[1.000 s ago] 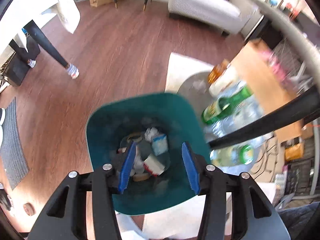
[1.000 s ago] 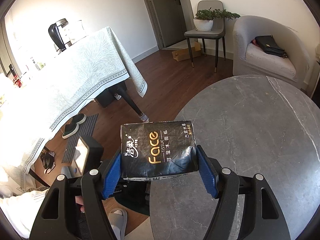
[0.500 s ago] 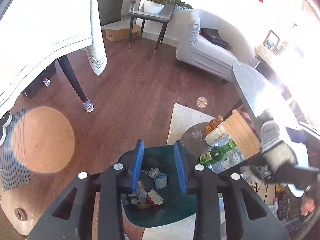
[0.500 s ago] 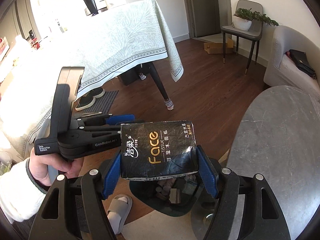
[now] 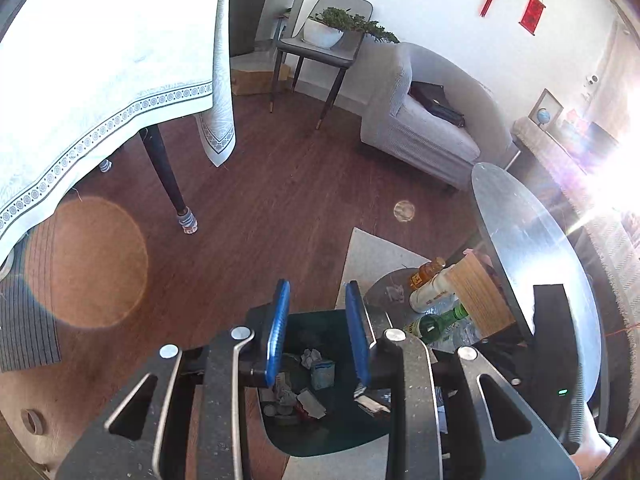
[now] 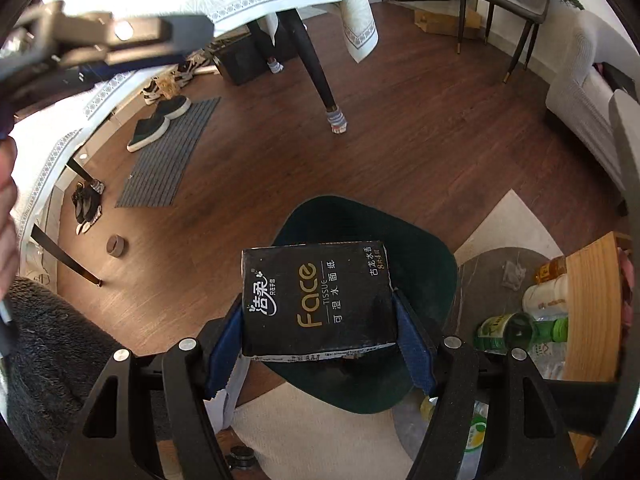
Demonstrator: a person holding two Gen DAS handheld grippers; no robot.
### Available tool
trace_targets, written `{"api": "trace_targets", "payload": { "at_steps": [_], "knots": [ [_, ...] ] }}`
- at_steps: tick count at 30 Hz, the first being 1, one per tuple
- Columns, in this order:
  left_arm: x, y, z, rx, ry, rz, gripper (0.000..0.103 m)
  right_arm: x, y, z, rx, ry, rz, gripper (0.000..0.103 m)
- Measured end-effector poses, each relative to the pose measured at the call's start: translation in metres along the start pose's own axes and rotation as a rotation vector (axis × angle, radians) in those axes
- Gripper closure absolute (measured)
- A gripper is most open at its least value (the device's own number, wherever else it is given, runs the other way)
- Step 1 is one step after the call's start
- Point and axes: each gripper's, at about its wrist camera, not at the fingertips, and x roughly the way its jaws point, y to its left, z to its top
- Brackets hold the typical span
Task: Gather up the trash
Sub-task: 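Lower the black Face tissue pack into the bin and open the right tool, then withdraw both tools from the bin back over the empty table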
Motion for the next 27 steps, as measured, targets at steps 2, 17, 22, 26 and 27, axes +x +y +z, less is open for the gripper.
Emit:
{"api": "trace_targets", "payload": {
  "at_steps": [2, 17, 22, 26, 27],
  "knots": [
    [-0.003, -0.006, 0.0, 0.015, -0.004, -0.02, 0.073, 0.017, -0.002, -0.003, 0.004, 0.039, -0.004, 0.032],
    [-0.008, -0.04, 0.001, 0.082, -0.024, -0.073, 0.073, 0.042, -0.007, -0.016, 0.0, 0.094, -0.059, 0.017],
    [-0.017, -0.045, 0.004, 0.086, -0.048, -0.081, 0.073, 0.034, -0.009, -0.016, -0.001, 0.081, -0.048, 0.017],
    [-0.025, -0.05, 0.006, 0.087, -0.076, -0.089, 0.073, 0.018, -0.007, -0.018, -0.006, 0.047, -0.033, 0.017],
    [-0.027, -0.051, 0.007, 0.086, -0.081, -0.092, 0.073, 0.012, -0.006, -0.017, -0.01, 0.035, -0.027, 0.017]
  ]
}}
